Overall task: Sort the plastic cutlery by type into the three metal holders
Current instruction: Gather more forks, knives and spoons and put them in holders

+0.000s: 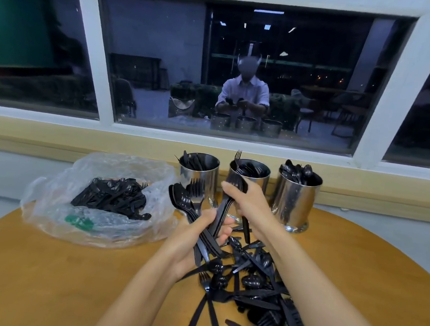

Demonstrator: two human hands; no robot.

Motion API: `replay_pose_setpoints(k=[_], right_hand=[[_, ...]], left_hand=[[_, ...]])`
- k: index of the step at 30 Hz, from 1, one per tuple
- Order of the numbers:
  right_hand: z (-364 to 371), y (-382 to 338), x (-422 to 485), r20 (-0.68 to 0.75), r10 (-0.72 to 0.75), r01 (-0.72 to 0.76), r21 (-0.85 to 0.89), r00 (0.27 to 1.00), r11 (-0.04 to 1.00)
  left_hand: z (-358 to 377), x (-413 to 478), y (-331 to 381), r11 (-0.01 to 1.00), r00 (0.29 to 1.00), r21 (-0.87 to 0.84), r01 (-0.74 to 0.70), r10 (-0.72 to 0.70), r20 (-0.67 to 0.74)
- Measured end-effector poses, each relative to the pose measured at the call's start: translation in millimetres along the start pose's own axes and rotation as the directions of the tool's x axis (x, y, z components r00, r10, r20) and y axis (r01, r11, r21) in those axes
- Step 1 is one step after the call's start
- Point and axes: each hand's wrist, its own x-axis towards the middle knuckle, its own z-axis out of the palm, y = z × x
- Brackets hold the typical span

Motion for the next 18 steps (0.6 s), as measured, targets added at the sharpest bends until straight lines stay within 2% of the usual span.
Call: replay_pose_setpoints(k=[2,4,7,8,9,11,13,14,16,18], right_hand=[[2,2,0,-0.042,0.046,-0.047,-0.016,0.998,0.999],[4,9,1,-0.034,0.115,-0.113,0.052,0.993,0.992],[5,12,-3,0.099,0.167,-0.185,0.226,0.981,0.956],[5,10,-5,0.113,0.142,-0.167,0.261,0.983,0.951],[1,10,-3,0.073,0.102,-0.119,0.284,0.992,0.952],[-9,6,3,-0.116,0.015,0.03,0.378,0.993,0.925],[-25,-4,10,-0.267,0.001,0.157,0.572,0.964,0.805],[-32,-6,13,-0.3,0.006,0.188,0.614,0.954,0.767],[-38,-5,15,-0.267,0.002,0.151,0.55,0.964,0.821],[-30,-1,11,-0.085,0.003,0.027,0.35,0.996,0.936]], left_hand=[[0,2,-4,1.0,1.0,0.016,-0.008,0.008,-0.013],[2,4,-7,1.0,1.0,0.018,-0.005,0.005,-0.008],[4,8,-11,1.0,1.0,-0.001,0.025,-0.025,-0.002],[3,9,-12,0.999,0.999,-0.009,0.037,-0.037,-0.001],[2,10,-13,0.999,0.999,-0.028,0.046,-0.046,0.006],[-1,12,-13,0.996,0.998,-0.07,0.057,-0.056,0.018],[-5,14,-12,0.997,0.998,-0.04,0.06,-0.059,0.008],[-6,15,-11,0.998,0.998,0.001,0.059,-0.059,-0.001],[-7,16,-11,0.996,0.998,0.064,0.062,-0.062,0.001],[-6,20,-13,0.994,0.996,0.086,0.069,-0.073,0.045]])
